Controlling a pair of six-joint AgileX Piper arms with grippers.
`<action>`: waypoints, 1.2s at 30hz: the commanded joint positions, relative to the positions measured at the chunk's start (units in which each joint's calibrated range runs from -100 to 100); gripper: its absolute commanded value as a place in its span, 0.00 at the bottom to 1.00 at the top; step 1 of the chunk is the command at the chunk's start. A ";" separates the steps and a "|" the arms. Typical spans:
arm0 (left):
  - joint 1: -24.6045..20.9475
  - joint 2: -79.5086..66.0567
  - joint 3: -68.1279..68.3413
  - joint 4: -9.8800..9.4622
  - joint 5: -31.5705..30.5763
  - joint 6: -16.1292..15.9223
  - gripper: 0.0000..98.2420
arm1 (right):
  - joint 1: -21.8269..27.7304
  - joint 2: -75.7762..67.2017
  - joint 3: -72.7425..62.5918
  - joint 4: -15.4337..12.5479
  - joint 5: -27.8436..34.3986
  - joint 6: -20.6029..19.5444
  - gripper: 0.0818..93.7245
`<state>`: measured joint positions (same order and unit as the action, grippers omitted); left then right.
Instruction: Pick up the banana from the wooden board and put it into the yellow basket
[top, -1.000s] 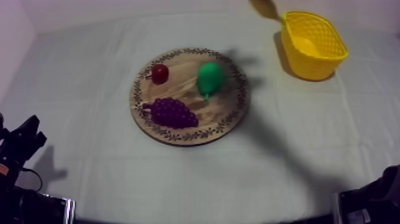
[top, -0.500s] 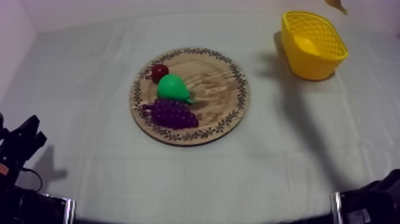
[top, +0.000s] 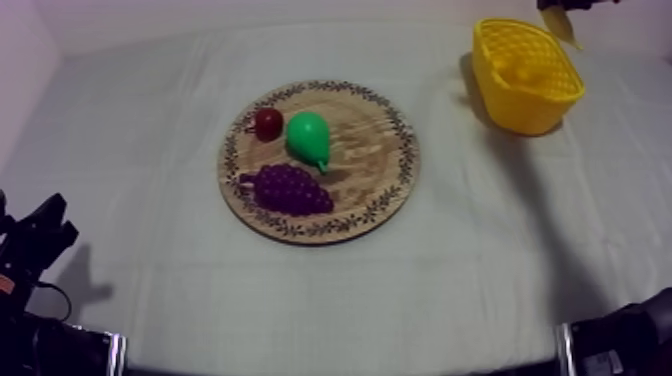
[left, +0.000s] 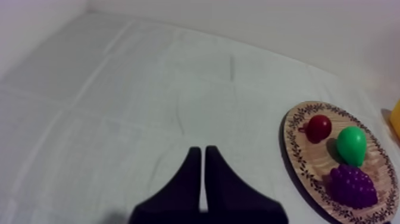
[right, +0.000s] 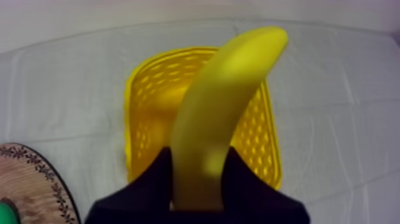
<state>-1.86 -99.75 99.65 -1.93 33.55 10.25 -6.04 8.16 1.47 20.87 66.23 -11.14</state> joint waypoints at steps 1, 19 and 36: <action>0.02 0.00 0.01 0.00 0.00 -0.01 0.00 | 0.59 3.18 -1.39 0.03 -0.08 0.23 0.11; 0.02 0.00 0.01 0.00 0.00 -0.02 0.00 | 3.76 18.14 -7.34 -0.97 -4.05 1.90 0.10; 0.02 0.00 0.01 0.00 0.00 -0.02 0.00 | 4.00 21.97 -5.57 -4.35 -5.92 5.90 0.55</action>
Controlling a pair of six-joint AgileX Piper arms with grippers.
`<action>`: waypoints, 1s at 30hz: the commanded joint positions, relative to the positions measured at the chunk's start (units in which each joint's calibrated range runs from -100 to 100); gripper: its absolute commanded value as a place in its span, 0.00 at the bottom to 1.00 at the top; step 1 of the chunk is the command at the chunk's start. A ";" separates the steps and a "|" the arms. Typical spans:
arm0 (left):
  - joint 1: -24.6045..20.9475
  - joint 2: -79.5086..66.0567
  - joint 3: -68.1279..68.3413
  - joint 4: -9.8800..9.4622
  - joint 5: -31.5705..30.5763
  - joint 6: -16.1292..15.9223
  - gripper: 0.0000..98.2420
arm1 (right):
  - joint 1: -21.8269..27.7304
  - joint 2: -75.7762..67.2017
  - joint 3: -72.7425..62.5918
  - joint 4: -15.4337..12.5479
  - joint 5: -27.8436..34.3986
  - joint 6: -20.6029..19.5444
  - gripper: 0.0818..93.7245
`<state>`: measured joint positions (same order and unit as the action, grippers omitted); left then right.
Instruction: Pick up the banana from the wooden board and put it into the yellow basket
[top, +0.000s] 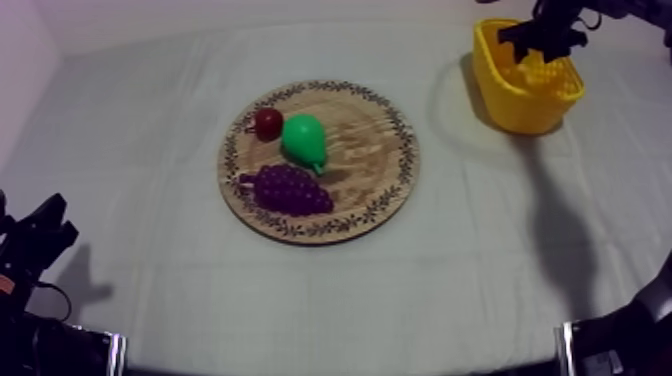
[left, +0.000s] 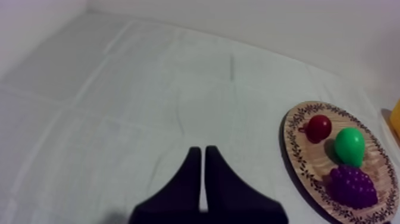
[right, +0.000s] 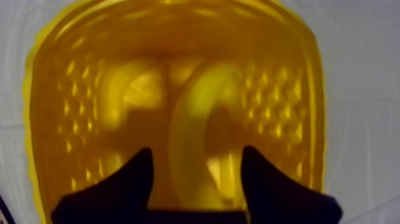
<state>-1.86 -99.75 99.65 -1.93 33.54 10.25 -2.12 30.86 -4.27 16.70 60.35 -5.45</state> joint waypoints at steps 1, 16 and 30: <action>0.02 0.00 0.01 0.00 0.01 -0.02 0.00 | 0.14 -1.52 0.38 -0.38 -0.03 0.46 0.55; 0.02 0.00 0.01 0.00 0.01 -0.01 0.00 | 1.05 -33.08 20.66 0.58 -9.08 -1.62 0.03; 0.02 0.00 0.01 0.00 0.01 0.00 0.00 | 4.90 -71.91 60.32 1.72 -30.81 -5.49 0.01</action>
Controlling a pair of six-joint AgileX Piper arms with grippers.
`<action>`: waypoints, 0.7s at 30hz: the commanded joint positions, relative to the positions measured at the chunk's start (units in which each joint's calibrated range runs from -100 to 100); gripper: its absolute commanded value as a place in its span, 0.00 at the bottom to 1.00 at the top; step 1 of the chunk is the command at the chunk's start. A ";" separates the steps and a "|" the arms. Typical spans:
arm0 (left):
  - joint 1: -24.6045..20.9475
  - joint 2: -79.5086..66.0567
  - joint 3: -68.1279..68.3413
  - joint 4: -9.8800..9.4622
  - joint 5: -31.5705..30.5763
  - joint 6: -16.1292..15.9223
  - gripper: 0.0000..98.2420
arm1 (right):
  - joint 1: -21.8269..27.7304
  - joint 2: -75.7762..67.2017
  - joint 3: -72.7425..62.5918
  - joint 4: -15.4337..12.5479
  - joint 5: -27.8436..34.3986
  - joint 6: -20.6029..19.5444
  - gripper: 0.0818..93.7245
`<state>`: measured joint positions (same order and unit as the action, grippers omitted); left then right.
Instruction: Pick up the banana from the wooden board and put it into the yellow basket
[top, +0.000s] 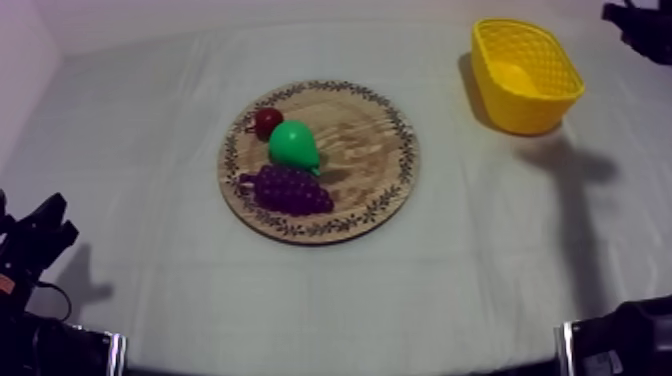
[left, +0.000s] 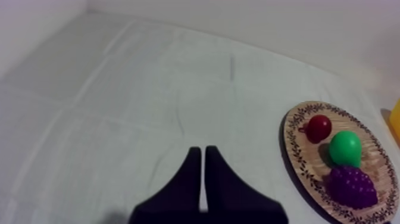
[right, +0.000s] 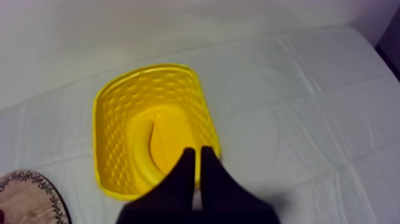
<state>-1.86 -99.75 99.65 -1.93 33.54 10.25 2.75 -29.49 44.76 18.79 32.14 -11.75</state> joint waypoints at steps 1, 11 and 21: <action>0.02 0.00 0.01 0.00 0.01 0.00 0.00 | 0.05 -14.45 14.11 -0.55 -3.36 1.08 0.01; 0.02 0.00 0.01 0.00 0.01 -0.01 0.00 | -0.33 -40.91 39.22 -6.12 -8.26 7.33 0.01; 0.02 0.00 0.01 0.00 0.01 0.00 0.00 | -0.85 -56.92 53.97 -12.34 -6.71 14.83 0.00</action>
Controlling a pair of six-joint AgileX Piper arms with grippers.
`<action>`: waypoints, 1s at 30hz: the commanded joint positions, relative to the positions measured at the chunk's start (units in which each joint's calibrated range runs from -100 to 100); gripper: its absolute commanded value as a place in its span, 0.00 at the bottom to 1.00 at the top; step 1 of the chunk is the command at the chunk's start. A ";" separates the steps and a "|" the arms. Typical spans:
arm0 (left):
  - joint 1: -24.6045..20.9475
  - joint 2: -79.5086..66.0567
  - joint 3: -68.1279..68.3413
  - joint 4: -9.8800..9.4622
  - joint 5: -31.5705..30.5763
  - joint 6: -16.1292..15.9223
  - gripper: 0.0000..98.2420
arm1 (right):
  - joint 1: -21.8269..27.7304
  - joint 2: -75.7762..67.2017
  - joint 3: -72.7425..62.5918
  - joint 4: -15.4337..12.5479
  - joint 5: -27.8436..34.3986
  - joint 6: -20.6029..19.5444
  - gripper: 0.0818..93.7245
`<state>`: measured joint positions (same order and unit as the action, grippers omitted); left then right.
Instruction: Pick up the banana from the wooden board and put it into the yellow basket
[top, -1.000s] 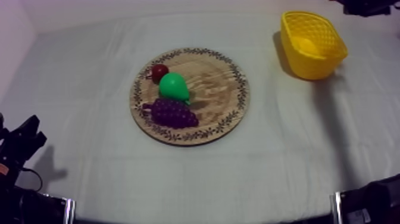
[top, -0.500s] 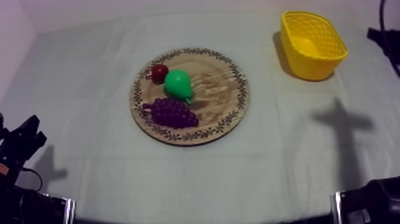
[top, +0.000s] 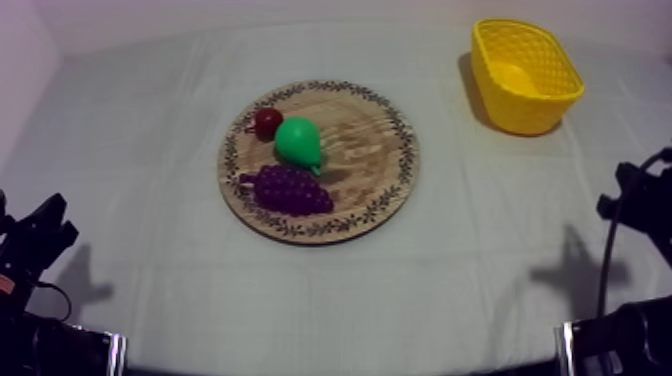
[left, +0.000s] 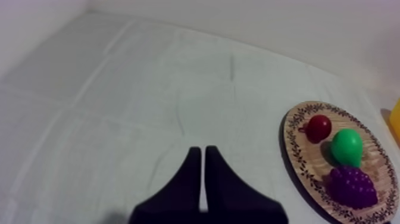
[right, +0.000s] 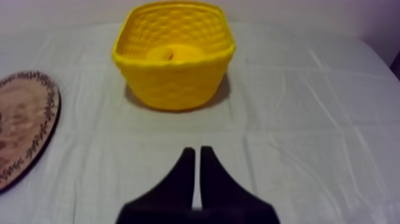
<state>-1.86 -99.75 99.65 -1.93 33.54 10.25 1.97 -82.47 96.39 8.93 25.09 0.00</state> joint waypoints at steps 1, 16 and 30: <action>0.02 0.00 0.01 0.00 0.01 0.01 0.00 | -0.13 -5.01 2.65 -3.39 1.11 3.85 0.00; 0.02 0.00 0.01 0.00 0.01 0.03 0.00 | 1.10 -13.07 3.38 -10.34 8.54 10.84 0.01; 0.02 0.00 0.01 0.00 0.01 -0.01 0.00 | 1.17 -13.20 3.39 -10.37 8.70 10.78 0.00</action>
<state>-1.86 -99.75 99.65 -1.93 33.52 10.23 3.10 -95.64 99.73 -1.42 33.81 10.79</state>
